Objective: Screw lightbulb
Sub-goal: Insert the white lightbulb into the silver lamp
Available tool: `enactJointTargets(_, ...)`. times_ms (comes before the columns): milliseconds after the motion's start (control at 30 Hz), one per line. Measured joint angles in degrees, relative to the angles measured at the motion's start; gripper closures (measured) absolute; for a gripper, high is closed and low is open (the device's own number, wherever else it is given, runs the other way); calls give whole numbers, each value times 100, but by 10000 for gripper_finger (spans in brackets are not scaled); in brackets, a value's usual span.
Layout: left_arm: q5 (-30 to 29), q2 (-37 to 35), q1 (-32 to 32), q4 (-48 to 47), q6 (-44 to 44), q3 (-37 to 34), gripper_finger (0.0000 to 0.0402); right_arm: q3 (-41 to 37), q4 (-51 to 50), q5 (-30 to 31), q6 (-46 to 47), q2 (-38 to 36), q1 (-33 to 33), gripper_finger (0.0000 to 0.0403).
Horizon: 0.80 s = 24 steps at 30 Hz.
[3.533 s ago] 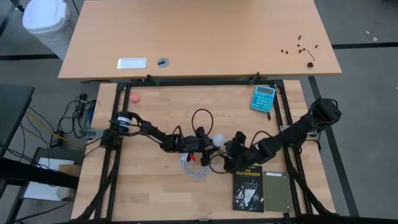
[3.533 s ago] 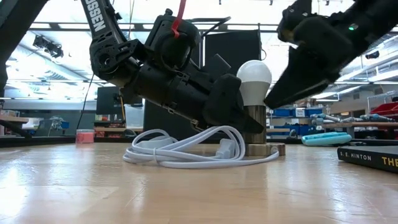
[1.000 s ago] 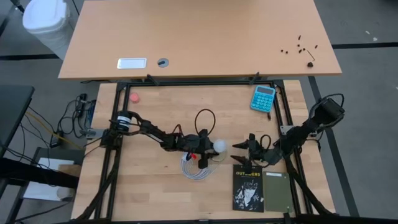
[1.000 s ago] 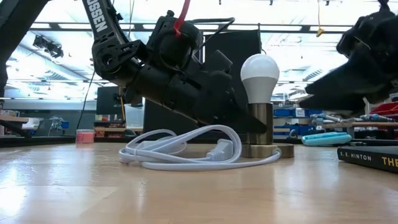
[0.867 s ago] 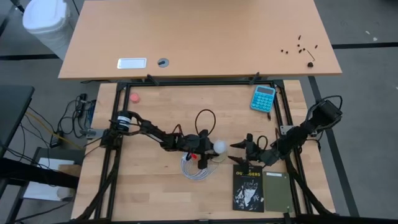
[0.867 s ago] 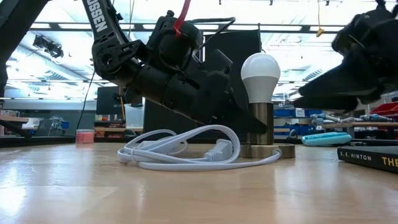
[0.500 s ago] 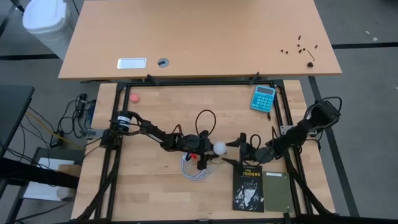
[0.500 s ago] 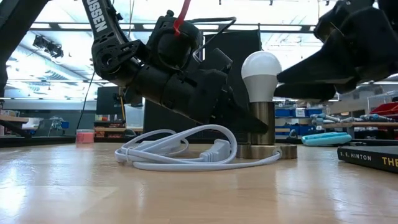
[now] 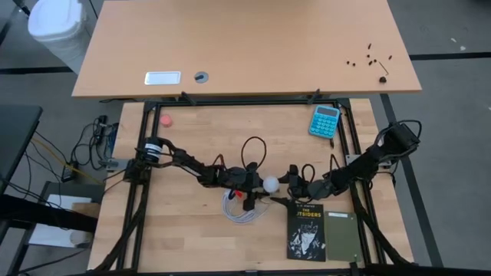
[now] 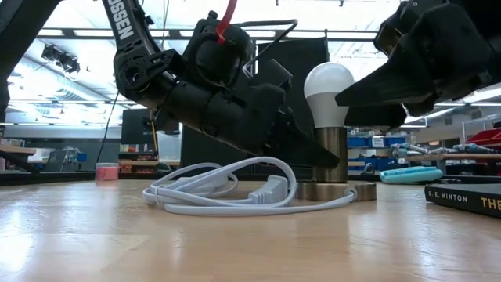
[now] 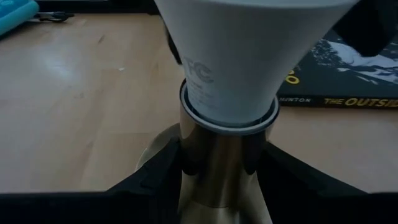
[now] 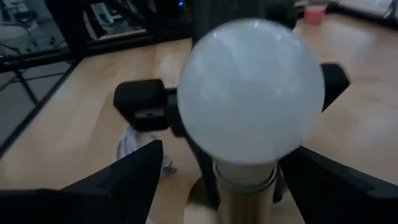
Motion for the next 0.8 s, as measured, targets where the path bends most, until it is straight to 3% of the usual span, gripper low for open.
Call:
enactJointTargets(233,85,0,-7,-4,-141,0,218,-7,-59,-21,444,0,468,89)
enactJointTargets(400,-140,2,39,-4,-225,2,218,11,150,-403,711,-2,914,97)
enactJointTargets(633,-151,2,31,-2,-183,2,218,7,-520,1141,703,-2,906,117)
enactJointTargets(800,-126,2,30,-2,-169,2,218,2,-433,1317,417,-2,582,119)
